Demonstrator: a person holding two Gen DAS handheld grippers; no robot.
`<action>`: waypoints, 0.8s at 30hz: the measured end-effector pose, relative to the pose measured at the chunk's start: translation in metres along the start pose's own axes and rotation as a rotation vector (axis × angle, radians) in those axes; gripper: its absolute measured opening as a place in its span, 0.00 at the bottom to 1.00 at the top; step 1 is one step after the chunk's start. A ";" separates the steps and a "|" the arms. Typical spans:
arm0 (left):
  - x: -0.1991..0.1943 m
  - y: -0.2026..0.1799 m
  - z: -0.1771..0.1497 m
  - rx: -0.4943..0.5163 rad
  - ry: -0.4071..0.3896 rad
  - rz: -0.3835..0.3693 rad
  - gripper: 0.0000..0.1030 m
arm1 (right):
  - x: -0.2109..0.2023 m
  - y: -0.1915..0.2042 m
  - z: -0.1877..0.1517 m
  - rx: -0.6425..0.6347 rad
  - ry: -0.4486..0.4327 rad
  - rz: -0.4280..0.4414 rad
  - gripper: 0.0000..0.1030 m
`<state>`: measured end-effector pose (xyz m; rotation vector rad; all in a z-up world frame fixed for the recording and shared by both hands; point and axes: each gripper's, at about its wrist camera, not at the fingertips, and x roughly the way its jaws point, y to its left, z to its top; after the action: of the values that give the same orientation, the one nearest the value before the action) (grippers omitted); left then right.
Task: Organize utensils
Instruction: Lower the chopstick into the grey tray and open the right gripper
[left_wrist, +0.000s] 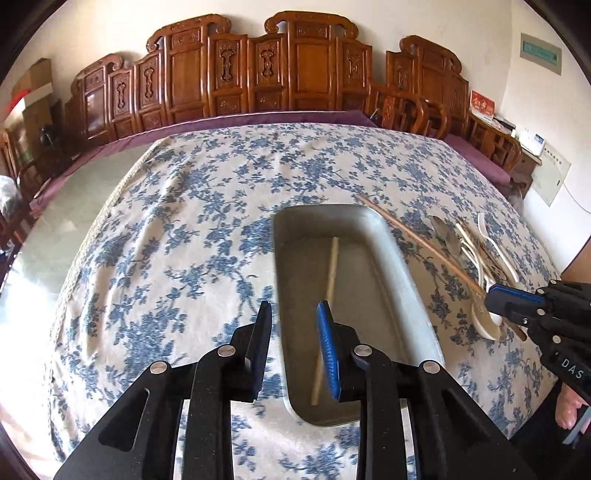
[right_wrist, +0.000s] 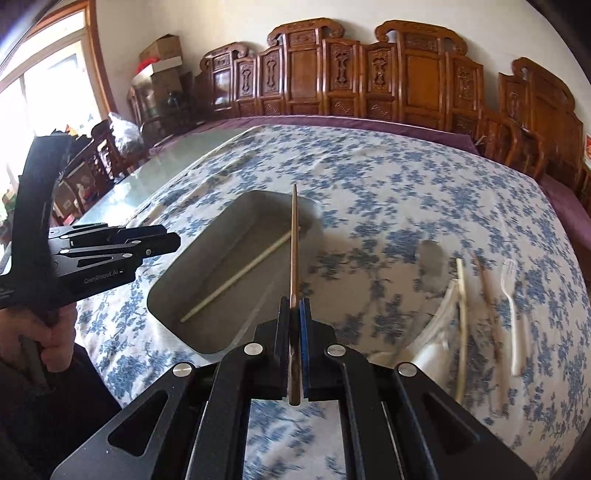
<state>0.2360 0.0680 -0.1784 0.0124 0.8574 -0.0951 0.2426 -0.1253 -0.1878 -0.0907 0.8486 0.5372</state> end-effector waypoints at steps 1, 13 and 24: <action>-0.001 0.004 -0.001 -0.005 -0.001 0.000 0.23 | 0.005 0.004 0.003 -0.001 0.009 0.005 0.06; -0.016 0.027 0.004 -0.032 -0.047 0.008 0.23 | 0.051 0.037 0.018 0.012 0.088 -0.002 0.06; -0.017 0.033 0.005 -0.051 -0.052 0.000 0.23 | 0.076 0.047 0.011 0.004 0.119 -0.019 0.07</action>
<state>0.2317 0.1022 -0.1628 -0.0376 0.8078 -0.0733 0.2684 -0.0501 -0.2296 -0.1280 0.9636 0.5164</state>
